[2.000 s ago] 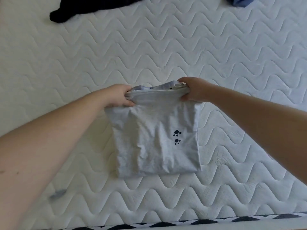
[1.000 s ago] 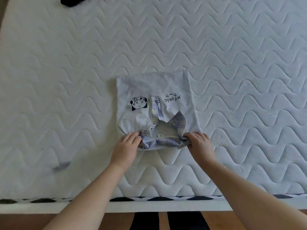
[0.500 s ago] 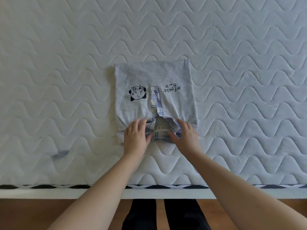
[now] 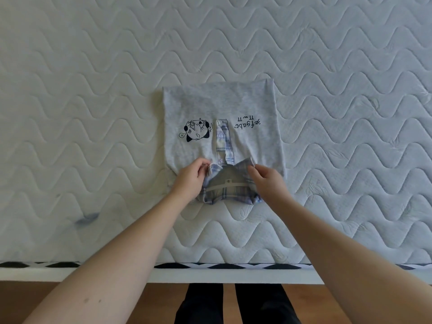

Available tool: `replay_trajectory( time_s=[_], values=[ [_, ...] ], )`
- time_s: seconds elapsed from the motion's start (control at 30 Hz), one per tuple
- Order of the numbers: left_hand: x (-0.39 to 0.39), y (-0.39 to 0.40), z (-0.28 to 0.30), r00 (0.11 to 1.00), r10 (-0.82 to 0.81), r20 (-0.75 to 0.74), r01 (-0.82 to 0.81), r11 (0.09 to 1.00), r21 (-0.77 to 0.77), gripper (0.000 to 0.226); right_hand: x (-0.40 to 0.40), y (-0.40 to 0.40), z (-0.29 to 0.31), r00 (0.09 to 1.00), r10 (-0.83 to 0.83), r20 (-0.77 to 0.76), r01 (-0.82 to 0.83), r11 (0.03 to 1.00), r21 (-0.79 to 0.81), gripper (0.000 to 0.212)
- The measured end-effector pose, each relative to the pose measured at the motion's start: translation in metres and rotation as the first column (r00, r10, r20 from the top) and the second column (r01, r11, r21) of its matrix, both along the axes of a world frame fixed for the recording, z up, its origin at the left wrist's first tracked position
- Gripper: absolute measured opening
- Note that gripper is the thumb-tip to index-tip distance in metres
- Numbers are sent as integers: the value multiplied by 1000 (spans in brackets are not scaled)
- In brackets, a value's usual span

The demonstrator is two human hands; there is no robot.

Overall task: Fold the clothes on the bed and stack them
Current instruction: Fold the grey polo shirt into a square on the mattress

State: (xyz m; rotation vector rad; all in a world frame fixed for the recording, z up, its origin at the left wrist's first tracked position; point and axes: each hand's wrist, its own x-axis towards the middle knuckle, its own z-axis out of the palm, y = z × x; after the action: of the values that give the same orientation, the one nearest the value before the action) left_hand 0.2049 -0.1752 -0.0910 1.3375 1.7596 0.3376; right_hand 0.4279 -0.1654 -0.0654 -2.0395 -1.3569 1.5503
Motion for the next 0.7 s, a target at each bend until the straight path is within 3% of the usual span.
replay_trajectory(
  time_s=[0.1, 0.17, 0.23, 0.37, 0.53, 0.6, 0.7],
  values=[
    [6, 5, 0, 991, -133, 3, 133, 990, -38, 34, -4, 2, 2, 971, -229, -66, 229, 973, -16, 38],
    [9, 9, -1, 966, -259, 21, 259, 954, -153, 69, -5, 3, 4, 936, -351, -37, 351, 936, 12, 35],
    [11, 11, -2, 904, -419, -85, 390, 890, -236, 90, -2, 2, 6, 894, -447, -12, 447, 892, 59, 32],
    [18, 17, -10, 821, -487, -299, 445, 873, -199, 73, 4, 0, 11, 788, -597, -150, 607, 794, 32, 25],
    [15, 21, -7, 755, -551, -354, 524, 833, -179, 71, -7, -2, 12, 821, -538, -190, 552, 834, 24, 32],
    [14, 21, -7, 795, -529, -298, 507, 848, -154, 70, -11, -4, 8, 887, -432, -166, 440, 898, 16, 36],
    [9, 17, -4, 921, -366, -132, 354, 929, -106, 58, -15, -10, 2, 985, -149, -92, 154, 987, 50, 40]
  ],
)
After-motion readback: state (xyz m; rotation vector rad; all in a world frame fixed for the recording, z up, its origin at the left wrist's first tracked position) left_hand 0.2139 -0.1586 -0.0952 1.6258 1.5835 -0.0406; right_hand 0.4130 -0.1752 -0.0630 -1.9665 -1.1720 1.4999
